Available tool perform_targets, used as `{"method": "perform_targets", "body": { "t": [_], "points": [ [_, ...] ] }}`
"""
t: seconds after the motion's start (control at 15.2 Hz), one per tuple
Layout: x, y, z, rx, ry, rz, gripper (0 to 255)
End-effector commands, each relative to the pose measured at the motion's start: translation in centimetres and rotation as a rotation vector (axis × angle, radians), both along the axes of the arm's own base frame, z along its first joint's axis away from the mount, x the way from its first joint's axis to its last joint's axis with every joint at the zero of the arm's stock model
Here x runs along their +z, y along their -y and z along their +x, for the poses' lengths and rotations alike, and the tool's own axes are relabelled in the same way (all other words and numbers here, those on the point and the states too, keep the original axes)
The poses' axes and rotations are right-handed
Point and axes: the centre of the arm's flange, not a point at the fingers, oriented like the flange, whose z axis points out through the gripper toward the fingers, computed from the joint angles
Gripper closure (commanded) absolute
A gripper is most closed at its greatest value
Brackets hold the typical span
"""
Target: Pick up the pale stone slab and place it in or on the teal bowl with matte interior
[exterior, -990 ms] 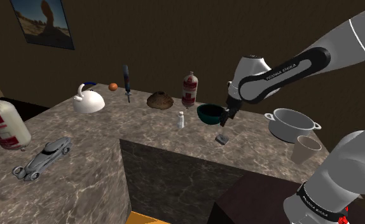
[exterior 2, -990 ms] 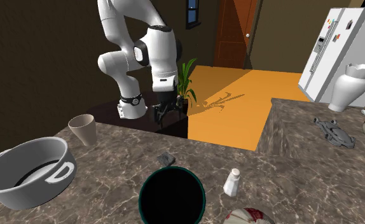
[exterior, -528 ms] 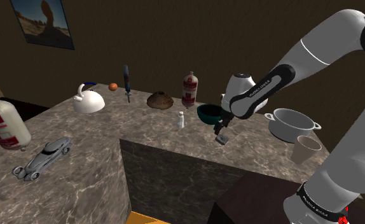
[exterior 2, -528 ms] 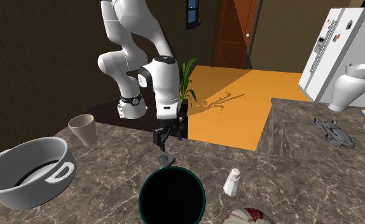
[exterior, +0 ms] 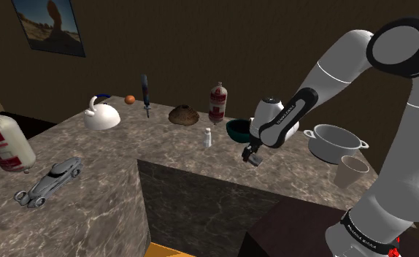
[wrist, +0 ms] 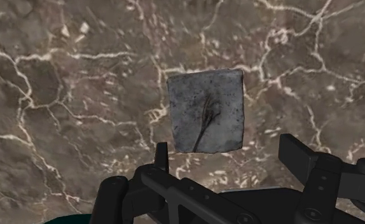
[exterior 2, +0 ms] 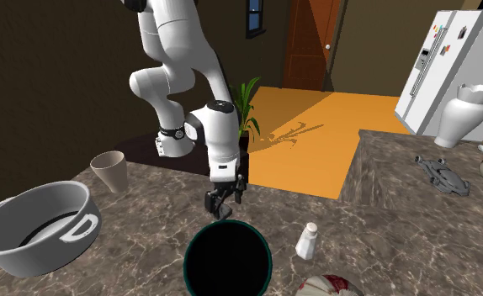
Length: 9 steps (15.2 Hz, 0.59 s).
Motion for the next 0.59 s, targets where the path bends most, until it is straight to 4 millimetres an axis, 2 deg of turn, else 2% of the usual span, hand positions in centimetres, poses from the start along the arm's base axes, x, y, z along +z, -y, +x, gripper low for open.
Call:
{"method": "perform_targets", "body": {
  "t": [0.0,0.53],
  "points": [
    [-0.94,0.02,0.14,0.0,0.001,0.0,0],
    [-1.23,0.04,0.17,0.0,0.0,0.0,0]
  ]
}}
